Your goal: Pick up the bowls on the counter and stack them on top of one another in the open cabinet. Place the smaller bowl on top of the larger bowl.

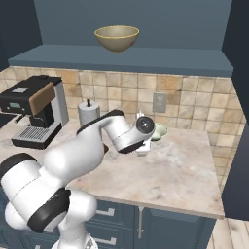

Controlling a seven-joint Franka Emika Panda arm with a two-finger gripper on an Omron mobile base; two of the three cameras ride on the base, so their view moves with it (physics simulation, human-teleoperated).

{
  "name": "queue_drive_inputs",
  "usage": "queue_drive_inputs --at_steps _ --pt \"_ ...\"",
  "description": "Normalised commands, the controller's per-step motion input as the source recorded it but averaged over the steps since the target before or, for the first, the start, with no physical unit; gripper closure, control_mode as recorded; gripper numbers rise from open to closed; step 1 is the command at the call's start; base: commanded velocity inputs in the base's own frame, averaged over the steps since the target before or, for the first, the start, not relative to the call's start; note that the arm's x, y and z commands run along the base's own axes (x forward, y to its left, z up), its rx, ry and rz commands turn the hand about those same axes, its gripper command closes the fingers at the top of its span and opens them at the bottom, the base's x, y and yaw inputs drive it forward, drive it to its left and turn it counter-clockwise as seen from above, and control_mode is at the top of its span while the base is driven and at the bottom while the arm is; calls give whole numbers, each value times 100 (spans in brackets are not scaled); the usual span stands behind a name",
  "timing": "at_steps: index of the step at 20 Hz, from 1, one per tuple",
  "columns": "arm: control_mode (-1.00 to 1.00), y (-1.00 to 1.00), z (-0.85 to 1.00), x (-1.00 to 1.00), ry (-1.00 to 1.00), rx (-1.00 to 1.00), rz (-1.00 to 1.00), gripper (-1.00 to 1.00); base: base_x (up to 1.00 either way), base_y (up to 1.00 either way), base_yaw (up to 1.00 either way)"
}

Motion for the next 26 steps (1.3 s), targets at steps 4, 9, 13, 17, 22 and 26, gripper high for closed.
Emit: queue_drive_inputs --at_steps 4,9,13,17,22,26 --pt "-100 -11 -19 25 -2 0 2 -100 0 0 0" --pt "-100 -12 -17 28 -2 0 2 -100 0 0 0" --pt "-100 -13 -17 29 -1 0 1 -100 0 0 0" --pt "-100 -17 -21 29 0 3 2 -100 0 0 0" --pt "-100 -12 -21 31 0 1 2 -100 0 0 0" --pt "-100 -7 -24 29 -1 0 2 -100 0 0 0"
